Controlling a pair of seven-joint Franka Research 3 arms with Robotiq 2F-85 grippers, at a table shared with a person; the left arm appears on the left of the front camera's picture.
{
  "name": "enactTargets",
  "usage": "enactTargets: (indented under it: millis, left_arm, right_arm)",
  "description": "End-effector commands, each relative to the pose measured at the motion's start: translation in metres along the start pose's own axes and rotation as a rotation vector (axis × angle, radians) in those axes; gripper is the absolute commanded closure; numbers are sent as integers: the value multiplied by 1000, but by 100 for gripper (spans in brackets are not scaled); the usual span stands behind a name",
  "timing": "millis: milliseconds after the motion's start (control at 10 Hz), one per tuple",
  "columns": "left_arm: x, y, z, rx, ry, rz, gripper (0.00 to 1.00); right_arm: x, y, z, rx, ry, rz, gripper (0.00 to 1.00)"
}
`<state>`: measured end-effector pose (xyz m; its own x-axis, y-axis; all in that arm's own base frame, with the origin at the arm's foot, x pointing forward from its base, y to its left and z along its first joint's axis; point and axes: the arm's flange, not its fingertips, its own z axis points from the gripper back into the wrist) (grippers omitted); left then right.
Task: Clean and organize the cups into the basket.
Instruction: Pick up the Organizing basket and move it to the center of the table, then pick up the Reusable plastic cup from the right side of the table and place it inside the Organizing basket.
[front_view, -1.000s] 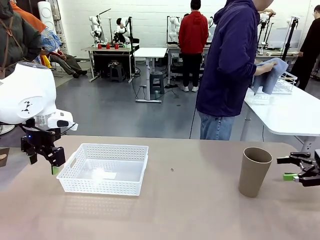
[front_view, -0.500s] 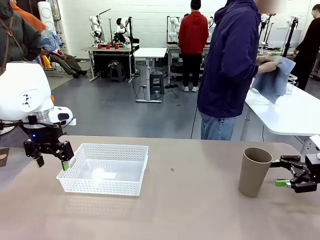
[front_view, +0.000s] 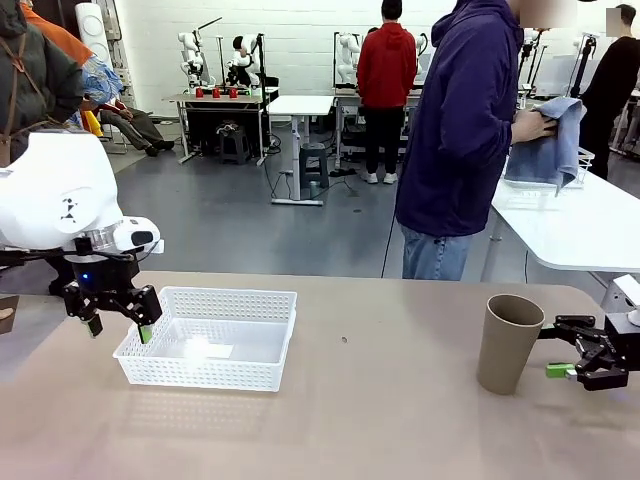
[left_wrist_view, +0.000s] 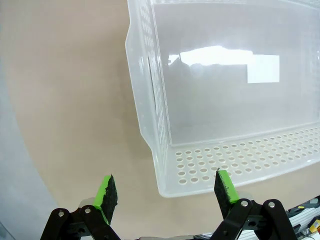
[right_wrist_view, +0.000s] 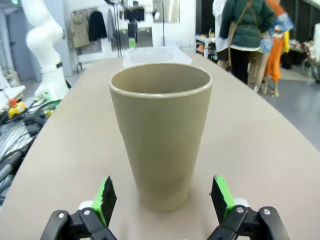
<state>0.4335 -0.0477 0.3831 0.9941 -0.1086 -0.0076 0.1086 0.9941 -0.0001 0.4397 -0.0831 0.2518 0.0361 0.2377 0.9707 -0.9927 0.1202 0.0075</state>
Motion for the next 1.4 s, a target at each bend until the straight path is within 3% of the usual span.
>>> enactTargets:
  millis: [0,1300]
  left_arm:
    - [3,-4,-16,28,5,12,0]
    - [-6,-16,-33,60,14,-91,0]
  right_arm:
    - [-4,-4,-14,-4,-46,47,0]
    - [-24,-20,-83,72,-82,-7,0]
